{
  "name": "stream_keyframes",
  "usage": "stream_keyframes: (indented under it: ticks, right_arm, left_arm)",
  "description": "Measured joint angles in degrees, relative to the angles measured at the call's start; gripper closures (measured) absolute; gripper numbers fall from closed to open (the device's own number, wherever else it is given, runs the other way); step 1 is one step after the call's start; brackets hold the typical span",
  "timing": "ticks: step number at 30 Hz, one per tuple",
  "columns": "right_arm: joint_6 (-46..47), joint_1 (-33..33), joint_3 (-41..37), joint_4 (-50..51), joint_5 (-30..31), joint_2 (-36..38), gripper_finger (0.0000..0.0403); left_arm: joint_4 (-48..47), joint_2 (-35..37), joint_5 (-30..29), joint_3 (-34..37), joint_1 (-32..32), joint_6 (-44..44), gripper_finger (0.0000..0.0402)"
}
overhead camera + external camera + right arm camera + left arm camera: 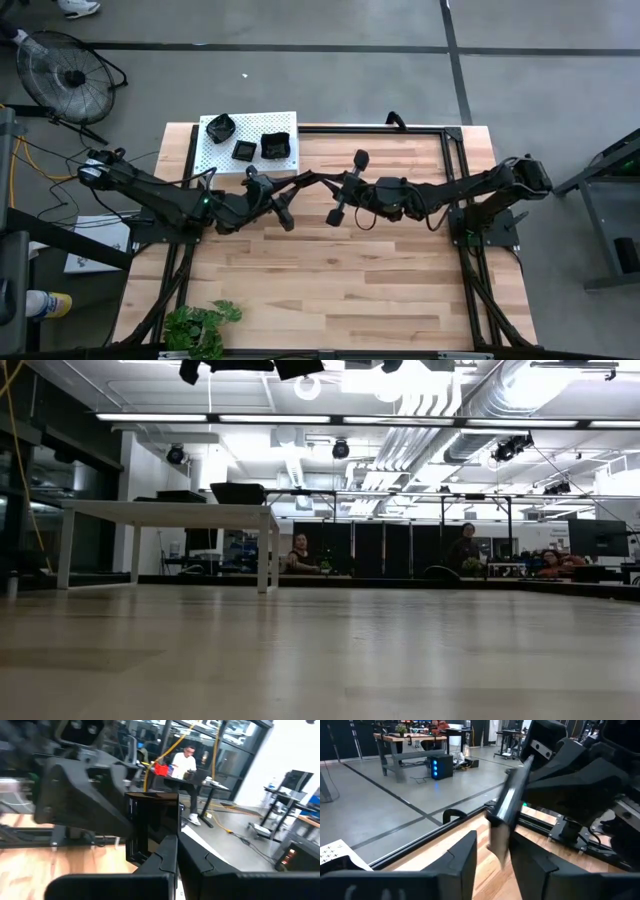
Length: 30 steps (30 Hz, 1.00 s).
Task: Pick & Place Mini shaped plates
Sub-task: Stack the black square plate on top of the black square plate on the shelf
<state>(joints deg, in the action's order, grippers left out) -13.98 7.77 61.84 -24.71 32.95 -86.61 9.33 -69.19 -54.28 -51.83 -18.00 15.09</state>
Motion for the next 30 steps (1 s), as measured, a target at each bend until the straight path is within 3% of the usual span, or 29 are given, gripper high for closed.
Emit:
stream_keyframes:
  ticks: [10, 21, 30]
  right_arm:
    - [0.03, -0.67, 0.00, 0.00, 0.95, 0.00, 0.0403]
    - [0.46, -1.07, 0.00, -0.09, -1.42, -0.02, 0.0403]
    - [-1.36, -1.07, 0.00, -0.33, 0.02, -0.02, 0.0403]
  left_arm:
    - [0.05, 0.00, -0.74, 0.02, 0.02, 0.20, 0.0332]
    - [0.05, 0.00, -0.92, 0.02, 0.02, 0.22, 0.0335]
    - [0.03, 0.00, -0.90, 0.02, 0.02, 0.22, 0.0335]
